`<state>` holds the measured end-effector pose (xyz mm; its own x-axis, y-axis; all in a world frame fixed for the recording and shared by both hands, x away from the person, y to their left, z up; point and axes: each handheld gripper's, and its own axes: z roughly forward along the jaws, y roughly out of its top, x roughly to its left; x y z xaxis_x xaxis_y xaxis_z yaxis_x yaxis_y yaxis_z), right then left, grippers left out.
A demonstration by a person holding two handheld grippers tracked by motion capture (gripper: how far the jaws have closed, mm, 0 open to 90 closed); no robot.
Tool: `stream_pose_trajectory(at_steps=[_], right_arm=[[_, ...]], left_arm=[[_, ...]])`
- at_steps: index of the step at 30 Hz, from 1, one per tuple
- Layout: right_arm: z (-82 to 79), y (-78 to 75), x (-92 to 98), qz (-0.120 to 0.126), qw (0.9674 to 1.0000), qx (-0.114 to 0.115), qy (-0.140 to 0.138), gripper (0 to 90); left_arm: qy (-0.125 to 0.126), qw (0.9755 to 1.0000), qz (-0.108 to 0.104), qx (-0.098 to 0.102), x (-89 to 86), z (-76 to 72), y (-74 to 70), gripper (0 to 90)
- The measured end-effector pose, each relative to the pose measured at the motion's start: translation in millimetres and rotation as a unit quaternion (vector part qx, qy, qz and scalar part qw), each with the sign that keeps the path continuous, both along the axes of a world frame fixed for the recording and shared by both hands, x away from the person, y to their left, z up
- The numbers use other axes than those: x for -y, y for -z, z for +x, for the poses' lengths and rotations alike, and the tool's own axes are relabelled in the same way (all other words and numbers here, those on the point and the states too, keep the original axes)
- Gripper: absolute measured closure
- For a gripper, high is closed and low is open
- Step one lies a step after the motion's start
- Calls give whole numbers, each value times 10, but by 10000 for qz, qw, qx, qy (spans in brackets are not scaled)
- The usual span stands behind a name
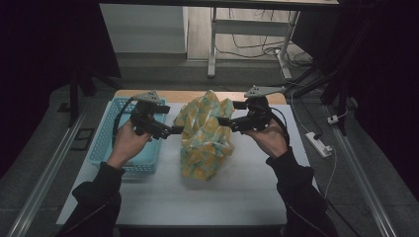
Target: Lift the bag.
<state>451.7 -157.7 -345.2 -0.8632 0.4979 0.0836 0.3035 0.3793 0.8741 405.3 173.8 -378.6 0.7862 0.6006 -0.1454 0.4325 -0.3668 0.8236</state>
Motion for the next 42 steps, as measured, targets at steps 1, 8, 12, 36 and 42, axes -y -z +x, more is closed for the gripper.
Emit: stream_pose_trajectory(at_steps=[1,8,12,36,42], right_arm=[[-11,13,9,4,10000,-6,15,72],[-77,134,93,37,9999,-17,109,26],[-117,242,128,-31,9998,33,196,7],[-303,633,354,-228,9990,172,348,0],[-354,677,435,-268,9989,97,380,0]], left_arm=[[-1,10000,-17,0,-4,-18,18,0],[-79,10000,-9,32,-29,-149,155,0],[-145,9999,-13,4,-37,-201,257,0],[-426,9991,3,5,-153,-502,584,0],[-517,9986,-35,-64,-230,-596,613,0]])
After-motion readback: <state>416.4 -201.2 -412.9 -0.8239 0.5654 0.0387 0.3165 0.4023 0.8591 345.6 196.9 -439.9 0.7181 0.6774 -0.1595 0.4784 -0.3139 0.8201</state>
